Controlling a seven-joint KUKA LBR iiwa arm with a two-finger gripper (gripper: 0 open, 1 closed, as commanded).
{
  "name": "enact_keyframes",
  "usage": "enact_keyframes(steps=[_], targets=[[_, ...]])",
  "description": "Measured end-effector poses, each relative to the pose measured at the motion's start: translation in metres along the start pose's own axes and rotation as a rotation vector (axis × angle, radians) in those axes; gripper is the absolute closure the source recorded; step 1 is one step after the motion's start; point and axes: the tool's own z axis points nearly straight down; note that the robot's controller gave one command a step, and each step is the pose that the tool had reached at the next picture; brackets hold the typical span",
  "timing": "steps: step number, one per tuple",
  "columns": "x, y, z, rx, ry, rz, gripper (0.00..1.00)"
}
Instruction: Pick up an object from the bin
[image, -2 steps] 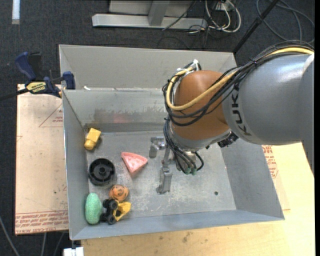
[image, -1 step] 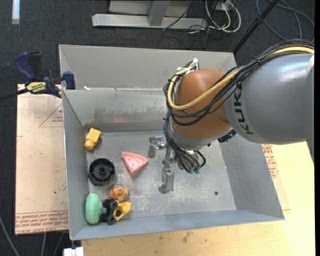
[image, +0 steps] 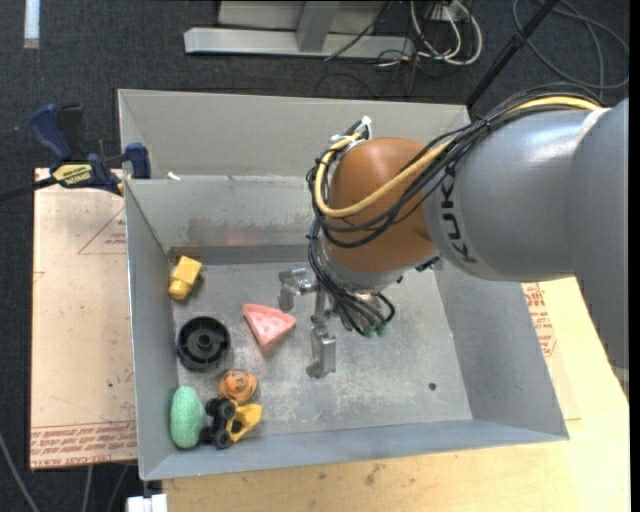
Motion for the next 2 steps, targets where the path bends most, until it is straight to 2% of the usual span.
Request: enact_keyframes(steps=[1,2], targets=[[0.004,0.024,0.046,0.000,0.004,0.114,0.00],[-0.023,0.017,0.071,-0.002,0.003,0.128,0.00]])
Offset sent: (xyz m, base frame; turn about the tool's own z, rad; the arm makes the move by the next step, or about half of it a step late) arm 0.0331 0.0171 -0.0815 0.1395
